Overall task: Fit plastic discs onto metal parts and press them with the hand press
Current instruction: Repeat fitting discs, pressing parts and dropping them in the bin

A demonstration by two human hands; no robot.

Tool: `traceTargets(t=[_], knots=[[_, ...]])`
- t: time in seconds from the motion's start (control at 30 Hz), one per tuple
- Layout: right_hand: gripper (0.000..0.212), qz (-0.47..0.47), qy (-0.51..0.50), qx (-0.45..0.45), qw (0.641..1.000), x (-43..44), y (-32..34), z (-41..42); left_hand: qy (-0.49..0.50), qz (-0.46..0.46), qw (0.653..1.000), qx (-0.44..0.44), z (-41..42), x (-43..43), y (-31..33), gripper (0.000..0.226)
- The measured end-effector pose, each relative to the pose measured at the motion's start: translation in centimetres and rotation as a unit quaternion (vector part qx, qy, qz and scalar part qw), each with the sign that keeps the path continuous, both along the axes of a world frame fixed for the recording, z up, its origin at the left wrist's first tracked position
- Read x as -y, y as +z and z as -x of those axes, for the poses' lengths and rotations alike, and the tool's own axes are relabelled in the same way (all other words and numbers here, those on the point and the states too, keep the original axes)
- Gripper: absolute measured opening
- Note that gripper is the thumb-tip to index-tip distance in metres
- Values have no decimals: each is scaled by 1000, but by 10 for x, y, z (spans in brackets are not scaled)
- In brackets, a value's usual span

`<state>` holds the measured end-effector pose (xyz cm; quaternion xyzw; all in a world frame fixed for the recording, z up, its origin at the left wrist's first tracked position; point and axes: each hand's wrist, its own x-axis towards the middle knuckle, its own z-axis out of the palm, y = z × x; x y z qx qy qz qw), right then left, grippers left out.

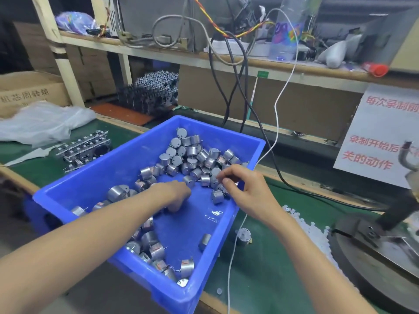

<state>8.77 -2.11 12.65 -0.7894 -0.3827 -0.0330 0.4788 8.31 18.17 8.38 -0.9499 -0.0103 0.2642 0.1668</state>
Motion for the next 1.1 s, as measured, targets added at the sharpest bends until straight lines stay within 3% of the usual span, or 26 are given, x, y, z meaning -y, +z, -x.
traceTargets(t=[0.1, 0.17, 0.23, 0.3, 0.37, 0.43, 0.5, 0.57, 0.67, 0.73, 0.83, 0.93, 1.1], knots=[[18, 7, 4, 6, 1000, 0, 0, 1, -32, -88, 995, -37, 4, 10, -4, 40], [18, 11, 3, 9, 1000, 0, 0, 2, -42, -95, 994, -40, 6, 10, -4, 38], [19, 7, 1, 5, 1000, 0, 0, 0, -24, -23, 999, -15, 7, 8, 9, 35], [23, 1, -4, -1, 1000, 2, 2, -1, -6, 113, 991, 67, 4, 10, 30, 22], [29, -3, -7, -3, 1000, 3, 3, -1, 22, 279, 942, 187, 6, 25, 54, 12], [43, -2, -8, 8, 1000, 4, 2, -1, 75, 427, 849, 301, 10, 50, 74, 11], [53, -24, -22, 8, 999, 7, 2, 2, 122, 492, 772, 382, 15, 76, 91, 16], [53, -82, -67, -5, 994, 16, 3, 6, 121, 500, 753, 410, 18, 102, 102, 21], [46, -153, -128, 13, 980, 45, 2, 11, 84, 491, 762, 415, 19, 142, 110, 24], [42, -164, -145, 4, 976, 72, -3, 11, 57, 461, 789, 402, 18, 169, 109, 26], [38, -129, -201, -63, 969, 118, -24, 10, 12, 421, 855, 303, 8, 211, 97, 32], [23, -114, -264, -131, 949, 160, -59, 18, 15, 443, 867, 229, -3, 245, 71, 25], [25, -80, -300, -137, 941, 204, -108, 55, 36, 404, 904, 137, 5, 253, -12, 13]])
